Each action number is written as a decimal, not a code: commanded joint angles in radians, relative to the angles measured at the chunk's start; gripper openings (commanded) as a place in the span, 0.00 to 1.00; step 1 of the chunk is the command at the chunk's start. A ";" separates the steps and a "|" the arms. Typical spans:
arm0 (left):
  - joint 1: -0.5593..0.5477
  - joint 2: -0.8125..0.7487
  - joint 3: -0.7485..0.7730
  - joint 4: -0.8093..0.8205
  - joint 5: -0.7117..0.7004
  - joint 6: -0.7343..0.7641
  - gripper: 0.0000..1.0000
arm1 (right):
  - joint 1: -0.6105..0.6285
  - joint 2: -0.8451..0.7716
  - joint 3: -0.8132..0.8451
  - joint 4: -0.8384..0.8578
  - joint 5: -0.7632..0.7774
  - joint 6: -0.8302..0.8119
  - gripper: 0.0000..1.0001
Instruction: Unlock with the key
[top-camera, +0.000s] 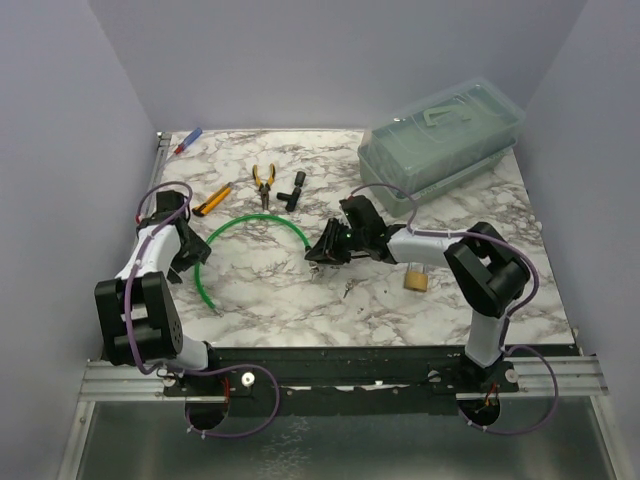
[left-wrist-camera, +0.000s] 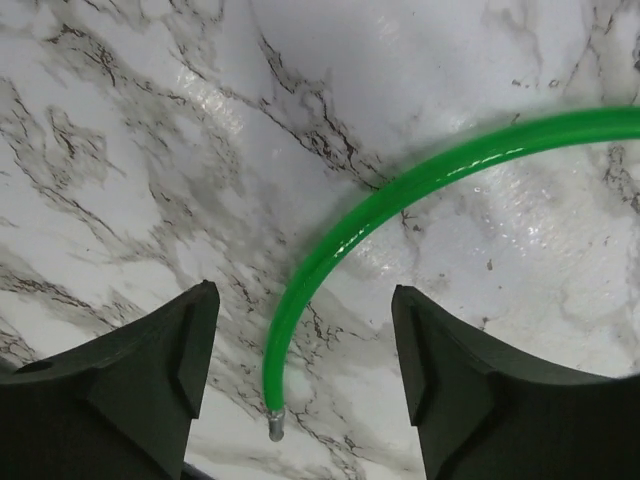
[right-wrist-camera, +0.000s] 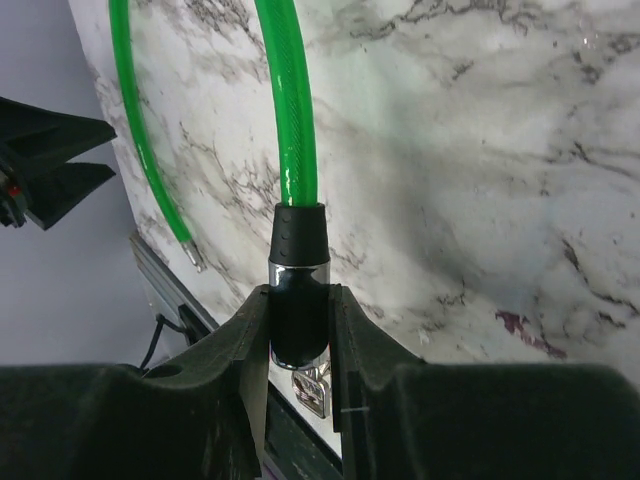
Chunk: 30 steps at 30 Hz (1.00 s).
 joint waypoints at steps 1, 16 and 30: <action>0.011 -0.068 0.025 0.010 -0.026 -0.019 0.86 | -0.007 0.072 0.070 0.057 -0.023 0.037 0.01; -0.037 -0.237 0.027 0.046 0.054 0.019 0.99 | -0.028 0.184 0.222 0.001 0.000 0.018 0.46; -0.107 -0.322 -0.001 0.114 0.149 0.053 0.97 | -0.051 -0.075 0.266 -0.442 0.334 -0.172 0.81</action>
